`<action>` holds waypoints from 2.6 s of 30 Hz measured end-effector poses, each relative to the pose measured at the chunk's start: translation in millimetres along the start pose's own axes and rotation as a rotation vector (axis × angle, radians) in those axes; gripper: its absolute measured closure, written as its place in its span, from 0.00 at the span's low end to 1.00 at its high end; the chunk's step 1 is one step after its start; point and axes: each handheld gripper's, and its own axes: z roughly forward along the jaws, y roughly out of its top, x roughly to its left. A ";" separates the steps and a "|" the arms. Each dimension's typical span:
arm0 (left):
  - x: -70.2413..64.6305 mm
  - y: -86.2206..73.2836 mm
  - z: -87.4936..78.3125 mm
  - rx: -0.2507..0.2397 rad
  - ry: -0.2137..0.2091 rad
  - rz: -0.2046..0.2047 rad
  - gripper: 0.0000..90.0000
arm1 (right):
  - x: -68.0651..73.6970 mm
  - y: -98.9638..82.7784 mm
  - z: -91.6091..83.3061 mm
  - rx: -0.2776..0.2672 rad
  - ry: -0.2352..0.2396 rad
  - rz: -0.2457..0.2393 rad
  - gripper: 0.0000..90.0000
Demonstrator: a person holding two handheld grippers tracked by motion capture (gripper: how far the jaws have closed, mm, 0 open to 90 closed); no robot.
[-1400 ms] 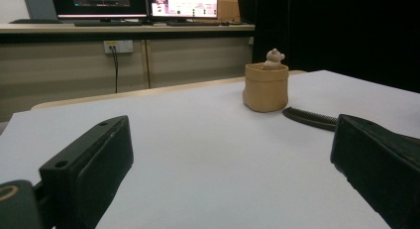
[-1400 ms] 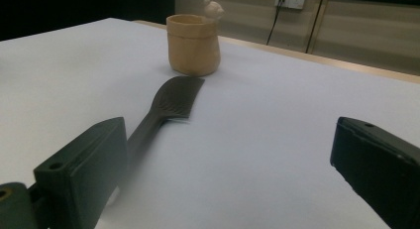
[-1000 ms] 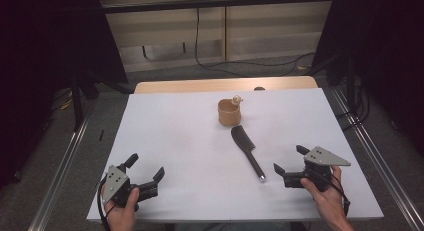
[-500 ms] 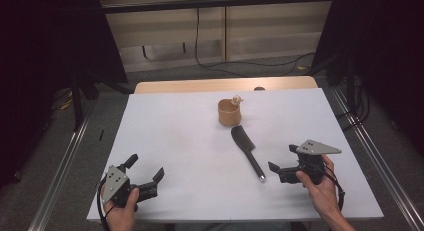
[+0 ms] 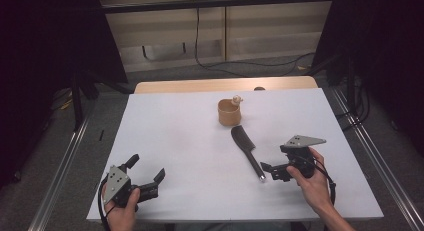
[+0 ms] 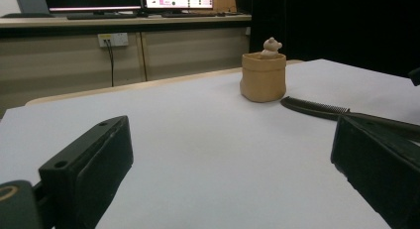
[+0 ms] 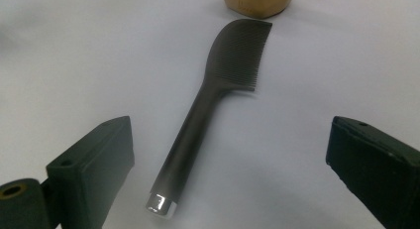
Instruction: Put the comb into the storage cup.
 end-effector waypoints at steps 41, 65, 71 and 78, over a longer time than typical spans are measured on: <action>2.9 -0.2 -1.3 0.001 0.001 -0.004 0.03 | -2.2 41.3 67.6 0.356 0.062 0.053 0.09; 2.9 -0.5 -1.3 0.007 -0.006 -0.005 0.03 | 6.0 59.8 85.4 0.479 0.024 0.090 0.36; 2.9 -0.5 -1.5 0.008 -0.007 -0.005 0.03 | 8.0 61.8 87.7 0.504 0.008 0.085 0.43; 2.7 -0.4 -1.6 0.010 -0.013 0.000 0.03 | 11.7 63.3 92.4 0.537 -0.011 0.077 0.48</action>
